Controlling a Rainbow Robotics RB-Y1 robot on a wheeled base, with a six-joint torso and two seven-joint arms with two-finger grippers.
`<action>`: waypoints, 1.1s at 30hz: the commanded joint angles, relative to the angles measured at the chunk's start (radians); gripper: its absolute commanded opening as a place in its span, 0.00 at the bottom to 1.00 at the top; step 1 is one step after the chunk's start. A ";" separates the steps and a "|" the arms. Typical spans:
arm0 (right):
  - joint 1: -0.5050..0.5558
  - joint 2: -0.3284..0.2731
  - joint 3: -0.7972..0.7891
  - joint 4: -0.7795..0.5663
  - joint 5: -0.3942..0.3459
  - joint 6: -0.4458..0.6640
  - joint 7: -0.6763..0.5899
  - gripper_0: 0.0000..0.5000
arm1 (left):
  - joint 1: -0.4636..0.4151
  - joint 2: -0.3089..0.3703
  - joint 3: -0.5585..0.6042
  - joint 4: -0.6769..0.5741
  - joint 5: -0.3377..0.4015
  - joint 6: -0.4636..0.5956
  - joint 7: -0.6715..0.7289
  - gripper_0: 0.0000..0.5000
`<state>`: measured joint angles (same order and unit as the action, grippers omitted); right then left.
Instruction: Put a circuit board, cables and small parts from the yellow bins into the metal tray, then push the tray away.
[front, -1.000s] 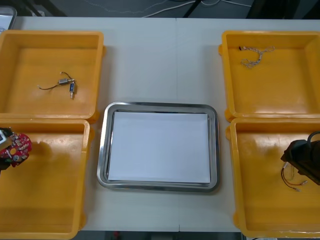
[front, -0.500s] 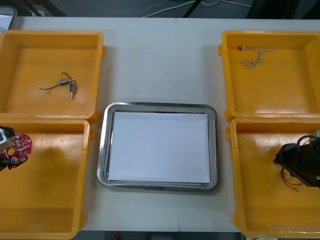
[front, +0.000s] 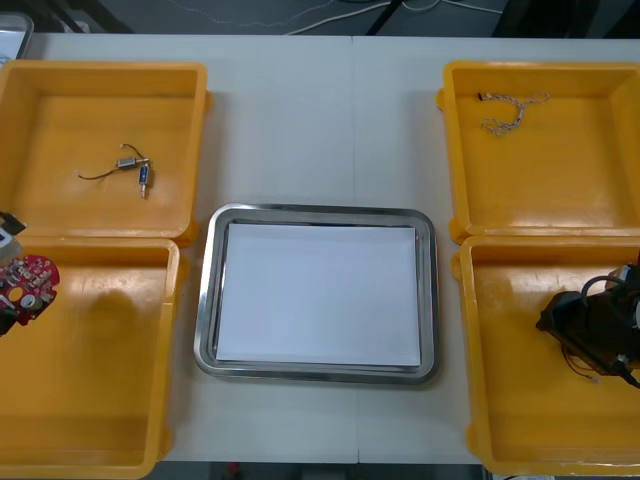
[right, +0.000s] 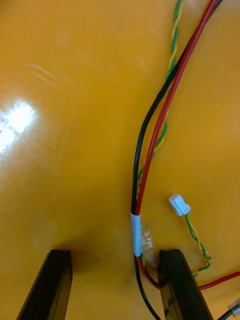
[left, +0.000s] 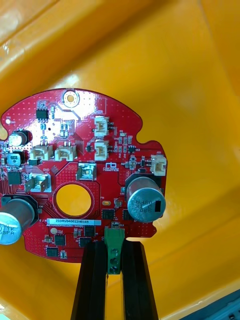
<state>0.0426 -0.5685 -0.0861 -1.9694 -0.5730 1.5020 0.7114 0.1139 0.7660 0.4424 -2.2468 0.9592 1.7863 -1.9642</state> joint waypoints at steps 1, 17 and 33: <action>-0.015 0.010 0.022 -0.003 0.010 -0.008 0.020 1.00 | -0.059 0.068 -0.071 -0.059 -0.031 0.015 0.211 0.00; -0.018 0.007 0.028 0.026 0.007 -0.048 0.017 1.00 | -0.201 0.087 -0.254 -0.146 -0.083 0.082 0.553 0.00; -0.018 0.007 0.028 0.026 0.012 -0.048 0.023 0.00 | -0.356 0.145 -0.473 -0.186 -0.102 0.078 0.837 0.00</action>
<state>0.0367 -0.5685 -0.0807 -1.9545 -0.5654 1.4696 0.7115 -0.1848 0.8692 -0.0030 -2.3966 0.8654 1.8602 -1.2416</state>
